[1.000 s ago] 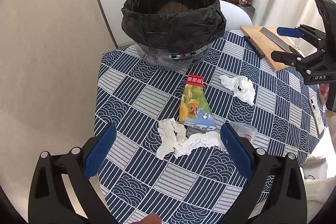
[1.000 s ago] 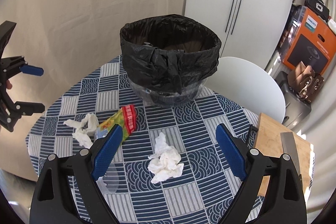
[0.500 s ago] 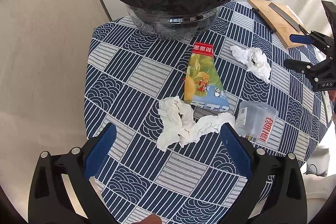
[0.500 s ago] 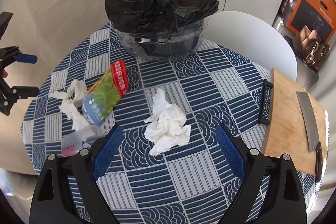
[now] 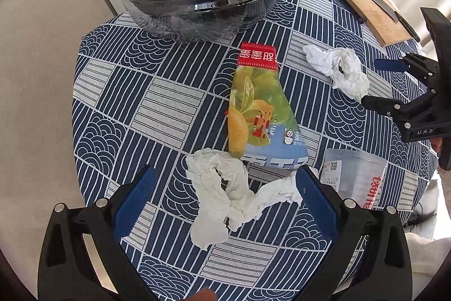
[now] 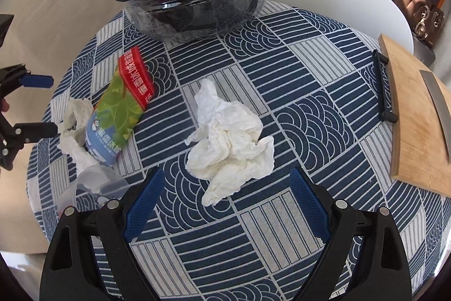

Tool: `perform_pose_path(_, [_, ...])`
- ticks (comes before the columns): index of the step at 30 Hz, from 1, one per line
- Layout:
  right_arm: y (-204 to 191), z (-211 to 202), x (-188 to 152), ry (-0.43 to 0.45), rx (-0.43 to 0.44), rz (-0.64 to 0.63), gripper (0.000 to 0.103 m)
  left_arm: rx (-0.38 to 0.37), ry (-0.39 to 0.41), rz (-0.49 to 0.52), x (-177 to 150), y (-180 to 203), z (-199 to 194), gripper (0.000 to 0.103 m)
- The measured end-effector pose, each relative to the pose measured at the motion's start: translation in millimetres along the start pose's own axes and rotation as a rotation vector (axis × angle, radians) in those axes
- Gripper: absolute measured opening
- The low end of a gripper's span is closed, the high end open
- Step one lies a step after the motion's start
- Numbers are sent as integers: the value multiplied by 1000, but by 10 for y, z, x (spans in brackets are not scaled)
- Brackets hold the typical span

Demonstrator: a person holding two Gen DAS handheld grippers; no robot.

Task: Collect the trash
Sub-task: 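Grasp the green snack bag with the left tool while the right tool grasps a crumpled tissue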

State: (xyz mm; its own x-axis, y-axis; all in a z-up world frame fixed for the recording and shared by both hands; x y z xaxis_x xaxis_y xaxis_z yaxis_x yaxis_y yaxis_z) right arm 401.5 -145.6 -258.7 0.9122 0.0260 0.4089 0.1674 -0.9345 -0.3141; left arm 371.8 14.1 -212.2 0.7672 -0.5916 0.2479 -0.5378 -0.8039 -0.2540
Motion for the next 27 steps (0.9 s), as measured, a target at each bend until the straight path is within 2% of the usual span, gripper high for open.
perform_pose_path(10, [174,148,-53,21,-20,102,85,-85,-36,103,241,370,273,97])
perform_pose_path(19, [163,258,-53,25,-23,101,82,-128,-69,145,364,582,441,97])
perform_pose_path(21, [153,281,-42,22,-24,92,72,-122,-74,146,402,598,481,97])
perform_pose_path(22, [147,294,-41,18,-21,91,69,-117,-77,148,413,604,500,97])
perform_pose_path(24, [138,315,-49,13,-14,83,51,-115,-81,150,437,634,535,97])
perform_pose_path(25, [140,314,-54,14,-8,79,50,-114,-81,150,454,654,546,97])
perform_pose_path(27, [118,321,-51,15,7,72,41,-103,-80,141,490,674,574,95])
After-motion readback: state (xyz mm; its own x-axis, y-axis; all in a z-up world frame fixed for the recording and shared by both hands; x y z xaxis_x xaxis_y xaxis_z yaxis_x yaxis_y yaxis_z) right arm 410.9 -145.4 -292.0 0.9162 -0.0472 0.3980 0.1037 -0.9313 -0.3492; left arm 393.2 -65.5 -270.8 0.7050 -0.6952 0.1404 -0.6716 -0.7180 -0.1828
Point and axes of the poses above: each gripper's, at about its wrist camera, not at the fingertips, and z roughly the way its jaws point, y to its right, x to its top, the point moved 10 cm from there along z, roughly the way its jaws point, and after that the axes turned 15 degrees about x, right-handed, at the moved point
